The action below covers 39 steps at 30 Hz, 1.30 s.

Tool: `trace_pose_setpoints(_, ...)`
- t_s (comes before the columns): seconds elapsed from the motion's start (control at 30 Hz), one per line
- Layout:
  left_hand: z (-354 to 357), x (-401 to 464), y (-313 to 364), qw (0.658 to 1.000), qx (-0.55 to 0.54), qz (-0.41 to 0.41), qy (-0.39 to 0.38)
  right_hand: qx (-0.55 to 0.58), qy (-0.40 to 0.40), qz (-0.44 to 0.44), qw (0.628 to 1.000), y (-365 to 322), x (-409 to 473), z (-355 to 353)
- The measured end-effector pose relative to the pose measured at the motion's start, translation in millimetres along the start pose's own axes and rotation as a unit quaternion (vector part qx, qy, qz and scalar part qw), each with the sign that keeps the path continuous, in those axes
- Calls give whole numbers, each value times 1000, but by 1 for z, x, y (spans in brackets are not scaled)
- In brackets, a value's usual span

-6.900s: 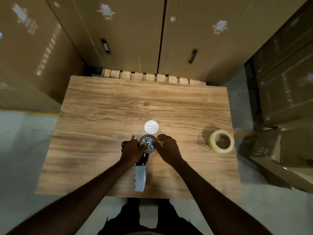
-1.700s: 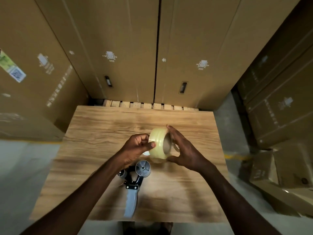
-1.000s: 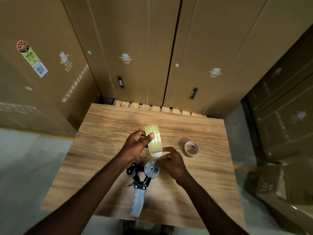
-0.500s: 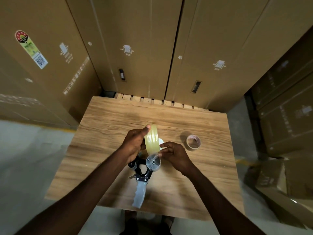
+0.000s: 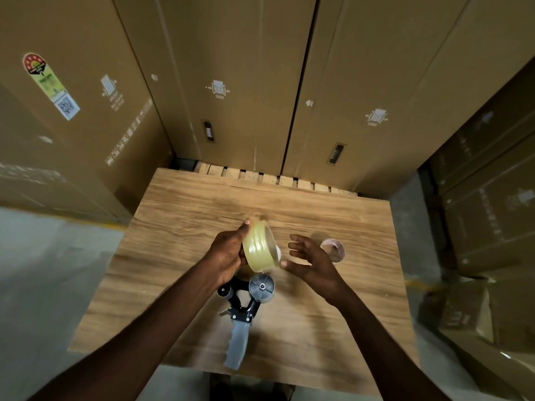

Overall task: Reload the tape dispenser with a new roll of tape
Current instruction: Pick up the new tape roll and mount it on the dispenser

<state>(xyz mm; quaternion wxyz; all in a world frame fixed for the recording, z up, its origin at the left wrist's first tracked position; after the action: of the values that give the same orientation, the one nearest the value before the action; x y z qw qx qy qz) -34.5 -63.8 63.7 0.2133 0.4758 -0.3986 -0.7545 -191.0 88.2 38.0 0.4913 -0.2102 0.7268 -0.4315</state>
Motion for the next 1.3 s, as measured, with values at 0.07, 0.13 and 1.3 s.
trace_pose_setpoints(0.07, 2, 0, -1, 1000, 9, -1, -12, -3, -37, -14, 999, -11, 0, 9)
trace_pose_setpoints(0.13, 5, -1, -1, 999, 5, -11, -32, -7, -66, -22, 998, -20, 0, 15)
trace_pose_setpoints(1.3, -44, 3, -74, 915, 378, 130, -61, 29, 24, 171, 984, 77, 14, 45)
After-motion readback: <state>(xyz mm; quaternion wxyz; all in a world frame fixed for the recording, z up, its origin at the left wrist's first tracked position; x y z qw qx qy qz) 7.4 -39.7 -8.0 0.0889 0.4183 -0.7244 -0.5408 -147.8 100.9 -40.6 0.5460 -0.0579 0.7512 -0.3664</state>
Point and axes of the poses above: each hand's wrist, its own x-axis towards the middle knuckle, its own z-axis out of the palm, y = z × x, the point moved 4 cm from there along x, towards the middle knuckle, and after that the axes turned 11 degrees about z, right-handed, at the moved point
